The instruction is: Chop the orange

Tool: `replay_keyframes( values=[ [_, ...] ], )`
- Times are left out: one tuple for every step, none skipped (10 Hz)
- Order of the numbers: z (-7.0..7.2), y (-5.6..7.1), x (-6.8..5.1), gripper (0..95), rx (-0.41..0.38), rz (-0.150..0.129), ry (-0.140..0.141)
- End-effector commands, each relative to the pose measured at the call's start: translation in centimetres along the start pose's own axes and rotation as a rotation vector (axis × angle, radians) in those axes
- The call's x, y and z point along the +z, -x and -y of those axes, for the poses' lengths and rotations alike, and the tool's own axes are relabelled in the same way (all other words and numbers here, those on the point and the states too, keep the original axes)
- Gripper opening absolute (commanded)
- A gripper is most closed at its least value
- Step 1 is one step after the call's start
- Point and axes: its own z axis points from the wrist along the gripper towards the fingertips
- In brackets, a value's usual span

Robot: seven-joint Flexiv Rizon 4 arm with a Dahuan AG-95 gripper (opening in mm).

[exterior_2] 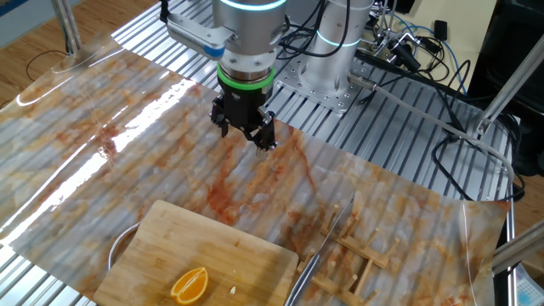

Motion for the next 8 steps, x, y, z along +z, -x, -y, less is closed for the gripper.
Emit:
replay_keyframes(
  values=[
    [-0.06,-0.05,0.04,0.0,0.025,0.007,0.022],
    [-0.06,-0.05,0.06,0.0,0.025,0.007,0.022],
    [-0.07,-0.05,0.07,0.0,0.026,0.007,0.023],
    [-0.11,-0.06,0.08,0.0,0.027,0.007,0.023],
    [-0.17,-0.08,0.06,0.0,0.029,0.007,0.023],
    [-0.24,-0.1,0.04,0.0,0.032,0.007,0.023],
    [-0.38,-0.13,0.02,0.0,0.034,0.007,0.024],
    [-0.76,-0.18,0.02,0.0,0.04,0.007,0.021]
  ],
)
